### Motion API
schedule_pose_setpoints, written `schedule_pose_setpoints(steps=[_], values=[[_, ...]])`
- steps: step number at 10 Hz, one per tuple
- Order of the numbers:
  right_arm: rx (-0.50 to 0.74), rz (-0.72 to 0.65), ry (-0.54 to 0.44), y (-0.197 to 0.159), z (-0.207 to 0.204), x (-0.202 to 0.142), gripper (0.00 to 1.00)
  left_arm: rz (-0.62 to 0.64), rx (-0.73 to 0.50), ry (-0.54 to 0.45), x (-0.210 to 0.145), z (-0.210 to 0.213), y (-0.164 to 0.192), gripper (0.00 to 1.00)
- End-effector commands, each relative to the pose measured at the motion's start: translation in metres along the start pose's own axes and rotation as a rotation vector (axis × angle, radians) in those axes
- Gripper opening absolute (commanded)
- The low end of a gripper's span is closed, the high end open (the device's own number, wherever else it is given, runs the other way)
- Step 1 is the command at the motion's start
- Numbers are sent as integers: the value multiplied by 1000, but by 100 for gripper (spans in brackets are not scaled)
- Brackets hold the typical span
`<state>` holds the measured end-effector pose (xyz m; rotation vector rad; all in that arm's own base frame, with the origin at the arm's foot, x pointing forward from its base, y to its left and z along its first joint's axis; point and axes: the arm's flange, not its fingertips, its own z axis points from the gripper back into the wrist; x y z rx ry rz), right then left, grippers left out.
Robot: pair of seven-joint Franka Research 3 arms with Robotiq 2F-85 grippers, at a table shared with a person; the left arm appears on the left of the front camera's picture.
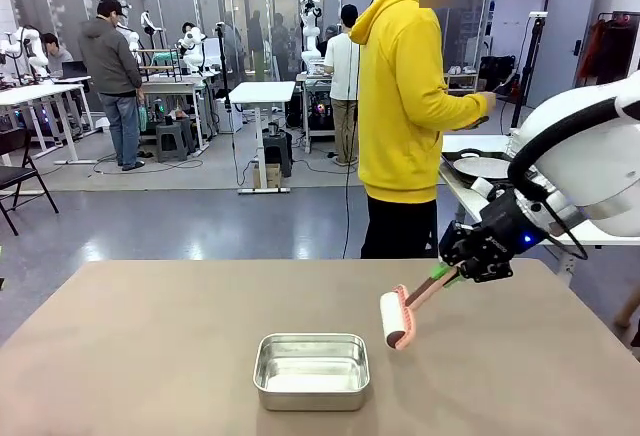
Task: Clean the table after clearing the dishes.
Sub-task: When the right (or left) Handle tray is removed, use the right hand (or left hand) to clean the right (or left) side of the table with the Lint Roller.
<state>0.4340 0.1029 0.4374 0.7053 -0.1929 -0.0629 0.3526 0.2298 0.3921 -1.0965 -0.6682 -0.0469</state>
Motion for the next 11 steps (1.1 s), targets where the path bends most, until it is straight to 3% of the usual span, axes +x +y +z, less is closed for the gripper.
schedule_pose_setpoints(steps=[1, 4, 11], values=[[84, -3, 66, -3, -27, 22, 22, -3, 7, -12, -1, 1, -1, 100], [87, -49, 68, -15, -46, 42, 22, -3, 7, -12, -1, 1, -1, 100], [62, -78, 31, -56, -52, 47, 22, -3, 7, -12, -1, 1, -1, 100]])
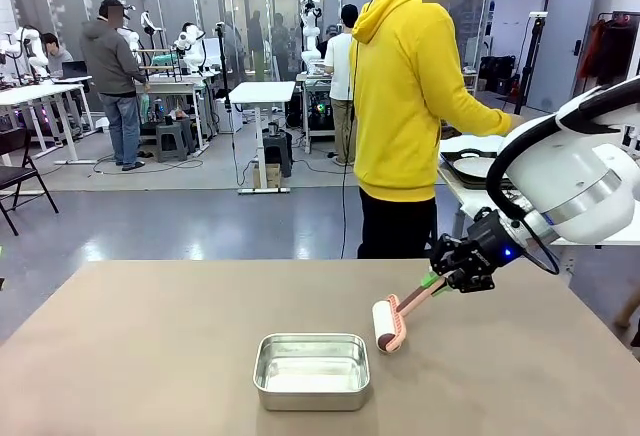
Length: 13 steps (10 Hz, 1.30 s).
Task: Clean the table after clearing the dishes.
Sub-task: When the right (or left) Handle tray is removed, use the right hand (or left hand) to clean the right (or left) side of the table with the Lint Roller.
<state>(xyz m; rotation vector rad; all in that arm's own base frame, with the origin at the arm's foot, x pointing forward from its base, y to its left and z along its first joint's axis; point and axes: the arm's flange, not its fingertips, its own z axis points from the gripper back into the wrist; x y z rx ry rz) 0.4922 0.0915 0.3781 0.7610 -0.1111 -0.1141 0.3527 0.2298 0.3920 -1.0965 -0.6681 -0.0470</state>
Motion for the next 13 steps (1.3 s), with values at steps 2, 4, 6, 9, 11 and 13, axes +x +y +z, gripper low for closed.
schedule_pose_setpoints(steps=[2, 4, 6, 9, 11, 13], values=[[-97, 31, -63, -35, 6, -9, 22, -3, 7, -12, -1, 1, -1, 100], [-189, 73, -89, -64, 28, -21, 22, -3, 7, -12, -1, 1, -1, 100], [-276, 133, -115, -90, 59, -32, 22, -3, 7, -12, -1, 1, -1, 100], [-532, 89, -145, -111, 96, -45, 22, -3, 7, -12, -1, 1, -1, 100], [-659, 72, -114, -113, 111, -48, 22, -3, 7, -12, -1, 1, -1, 100], [-791, 38, -48, -112, 124, -47, 22, -3, 7, -12, -1, 1, -1, 100]])
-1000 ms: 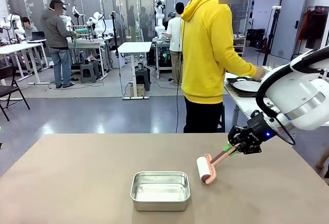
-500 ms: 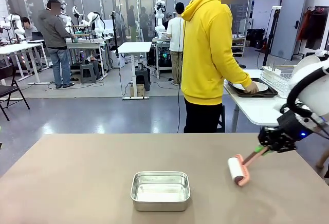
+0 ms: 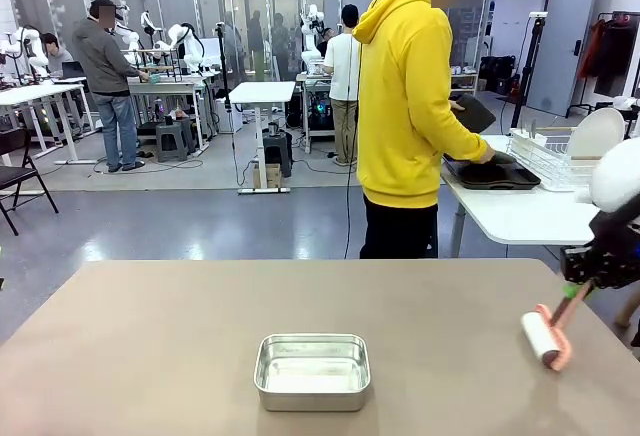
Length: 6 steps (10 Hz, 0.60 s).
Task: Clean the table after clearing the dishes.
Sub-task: When the right (or left) Handle tray is removed, use the right hand (or left hand) to clean the right (or left) side of the table with the Lint Roller.
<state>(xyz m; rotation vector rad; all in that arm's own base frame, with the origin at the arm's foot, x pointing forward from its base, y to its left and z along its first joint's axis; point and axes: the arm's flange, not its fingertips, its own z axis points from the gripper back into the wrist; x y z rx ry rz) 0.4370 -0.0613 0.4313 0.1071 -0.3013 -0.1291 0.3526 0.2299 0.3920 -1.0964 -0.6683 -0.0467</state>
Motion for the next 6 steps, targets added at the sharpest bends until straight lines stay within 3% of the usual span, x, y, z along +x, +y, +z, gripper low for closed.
schedule_pose_setpoints(steps=[1, 3, 4, 6], values=[[-250, -17, 204, -13, -33, -26, 22, -3, 7, -11, -1, 1, -1, 100], [-296, -4, 222, -9, -22, -23, 22, -3, 7, -11, -1, 1, -1, 100], [-164, 32, 209, -2, -12, -23, 22, -3, 7, -11, -1, 1, -1, 100], [-66, 55, 142, 0, 20, -31, 22, -3, 7, -11, -1, 1, -1, 100]])
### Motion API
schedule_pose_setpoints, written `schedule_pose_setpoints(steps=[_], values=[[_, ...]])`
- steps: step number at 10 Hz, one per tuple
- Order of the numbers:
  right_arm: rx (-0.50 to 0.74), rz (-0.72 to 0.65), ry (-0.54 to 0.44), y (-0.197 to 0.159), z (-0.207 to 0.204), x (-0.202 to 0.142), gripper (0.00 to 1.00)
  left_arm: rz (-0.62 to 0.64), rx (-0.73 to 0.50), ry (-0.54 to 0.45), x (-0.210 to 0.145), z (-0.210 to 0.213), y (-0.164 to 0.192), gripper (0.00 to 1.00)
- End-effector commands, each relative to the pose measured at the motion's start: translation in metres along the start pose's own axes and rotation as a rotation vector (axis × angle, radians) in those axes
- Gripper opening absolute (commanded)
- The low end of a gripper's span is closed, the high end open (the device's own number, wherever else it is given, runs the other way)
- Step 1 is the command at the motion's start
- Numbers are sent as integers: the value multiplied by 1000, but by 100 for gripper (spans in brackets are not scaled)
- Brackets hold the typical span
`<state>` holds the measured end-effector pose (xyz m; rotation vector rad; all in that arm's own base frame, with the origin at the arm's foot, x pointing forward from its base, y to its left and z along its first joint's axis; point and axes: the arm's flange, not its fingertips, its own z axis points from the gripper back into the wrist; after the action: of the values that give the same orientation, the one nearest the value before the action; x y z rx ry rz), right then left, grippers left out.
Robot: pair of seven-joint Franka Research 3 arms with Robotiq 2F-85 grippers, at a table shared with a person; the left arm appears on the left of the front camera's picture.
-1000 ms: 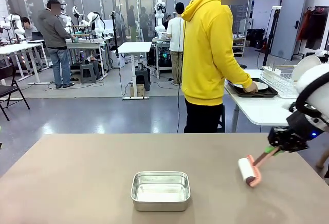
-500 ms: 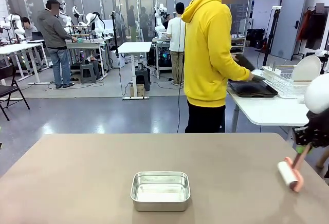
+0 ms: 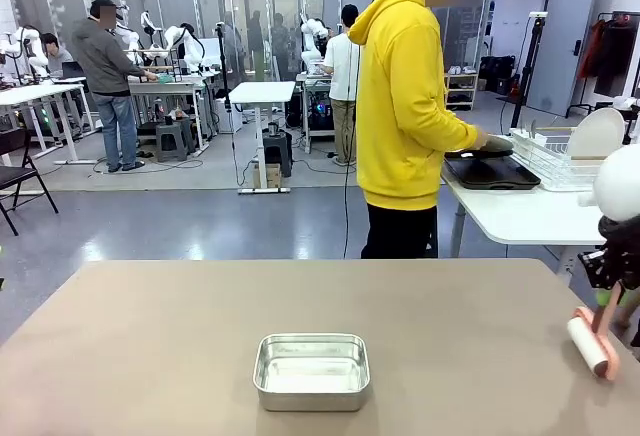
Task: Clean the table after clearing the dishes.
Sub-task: When the right (or left) Handle tray is removed, use the right hand (or left hand) to clean the right (or left) side of the table with the Lint Roller.
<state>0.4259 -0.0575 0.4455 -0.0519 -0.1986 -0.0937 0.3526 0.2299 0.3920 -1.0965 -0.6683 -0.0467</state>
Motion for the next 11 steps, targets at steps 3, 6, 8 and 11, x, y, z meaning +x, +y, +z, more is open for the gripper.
schedule_pose_setpoints(steps=[3, 6, 8, 11], values=[[217, 177, -50, 26, 76, -65, 22, -3, 7, -11, -1, 1, -1, 100], [135, 254, -73, 59, 101, -78, 22, -3, 7, -11, -1, 1, -1, 100], [165, 238, -67, 55, 108, -81, 22, -3, 7, -11, -1, 1, -1, 100], [165, 238, -67, 55, 108, -81, 22, -3, 7, -11, -1, 1, -1, 100]])
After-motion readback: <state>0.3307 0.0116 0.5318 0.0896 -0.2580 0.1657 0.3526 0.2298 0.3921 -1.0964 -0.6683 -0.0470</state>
